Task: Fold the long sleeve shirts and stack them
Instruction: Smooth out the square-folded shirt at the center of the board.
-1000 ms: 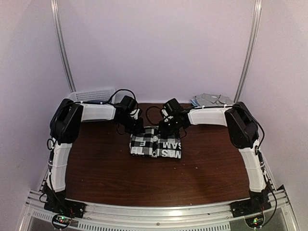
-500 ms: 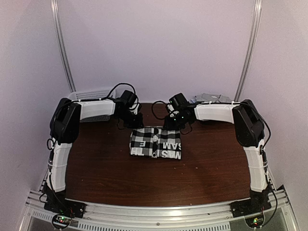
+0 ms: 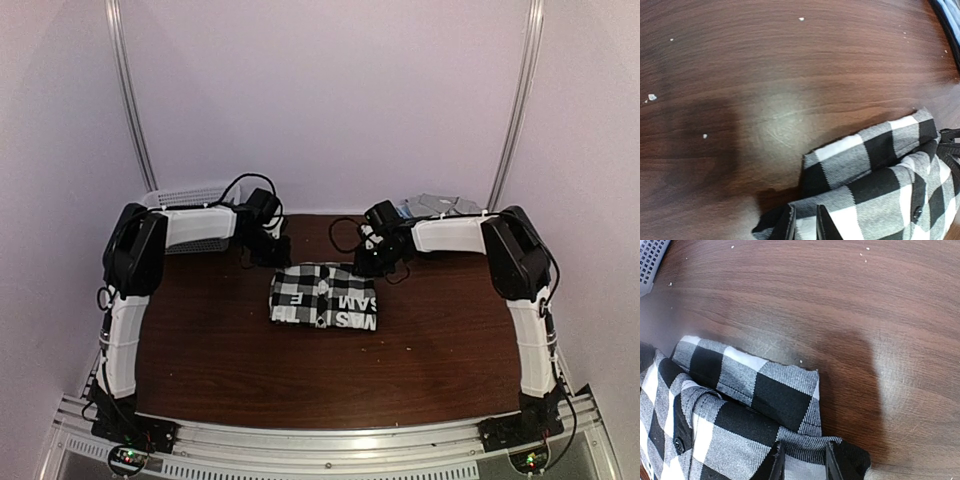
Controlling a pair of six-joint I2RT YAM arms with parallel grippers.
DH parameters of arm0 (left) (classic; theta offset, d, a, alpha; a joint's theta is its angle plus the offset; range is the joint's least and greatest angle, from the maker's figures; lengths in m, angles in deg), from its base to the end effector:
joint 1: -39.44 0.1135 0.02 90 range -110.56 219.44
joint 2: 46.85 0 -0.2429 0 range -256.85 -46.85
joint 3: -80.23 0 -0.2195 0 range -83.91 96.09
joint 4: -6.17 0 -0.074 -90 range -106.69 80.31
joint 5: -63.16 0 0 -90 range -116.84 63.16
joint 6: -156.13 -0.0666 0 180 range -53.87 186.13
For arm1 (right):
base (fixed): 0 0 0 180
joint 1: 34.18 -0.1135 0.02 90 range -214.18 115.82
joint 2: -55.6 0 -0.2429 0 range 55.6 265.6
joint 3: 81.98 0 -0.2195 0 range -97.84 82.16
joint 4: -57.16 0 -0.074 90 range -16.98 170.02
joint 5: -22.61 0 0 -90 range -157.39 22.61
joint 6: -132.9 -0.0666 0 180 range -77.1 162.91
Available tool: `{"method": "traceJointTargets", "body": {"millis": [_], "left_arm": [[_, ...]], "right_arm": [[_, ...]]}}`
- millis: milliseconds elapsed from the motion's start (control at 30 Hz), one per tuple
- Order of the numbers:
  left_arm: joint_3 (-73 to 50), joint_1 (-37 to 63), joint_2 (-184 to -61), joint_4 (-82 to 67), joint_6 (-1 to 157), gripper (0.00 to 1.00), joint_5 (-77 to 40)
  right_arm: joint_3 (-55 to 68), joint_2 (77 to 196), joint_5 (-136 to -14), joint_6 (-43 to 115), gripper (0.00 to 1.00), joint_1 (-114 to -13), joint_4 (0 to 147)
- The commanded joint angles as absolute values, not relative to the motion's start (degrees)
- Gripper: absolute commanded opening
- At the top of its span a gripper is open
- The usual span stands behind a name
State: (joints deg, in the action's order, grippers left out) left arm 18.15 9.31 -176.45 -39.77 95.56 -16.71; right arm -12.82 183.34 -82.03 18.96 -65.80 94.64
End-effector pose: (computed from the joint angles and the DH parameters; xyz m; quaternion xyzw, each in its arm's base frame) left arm 0.3959 -0.2433 0.1384 0.0305 0.9564 -0.2115 0.1989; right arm 0.3823 0.2551 0.1292 -0.1021 0.9396 0.2487 0.2119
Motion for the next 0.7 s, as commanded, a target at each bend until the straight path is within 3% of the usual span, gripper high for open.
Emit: {"method": "traceJointTargets", "body": {"millis": [0,167,300,667], "left_arm": [[19.9,10.5,-178.5,-40.2,93.6,0.16,-18.3],[23.7,10.4,-176.8,-42.8,92.4,0.21,-18.0],[22.3,9.8,-171.5,-42.9,92.8,0.27,-18.0],[-1.3,8.3,-151.9,-35.9,99.4,0.58,-14.7]], "right_arm": [[-12.5,184.2,-82.4,19.4,0.30,-65.1,94.8],[-13.7,181.7,-81.1,20.1,0.31,-65.1,96.7],[-12.9,177.9,-79.9,20.6,0.38,-65.1,97.4],[-0.4,163.5,-78.3,20.2,0.66,-66.0,94.0]]}}
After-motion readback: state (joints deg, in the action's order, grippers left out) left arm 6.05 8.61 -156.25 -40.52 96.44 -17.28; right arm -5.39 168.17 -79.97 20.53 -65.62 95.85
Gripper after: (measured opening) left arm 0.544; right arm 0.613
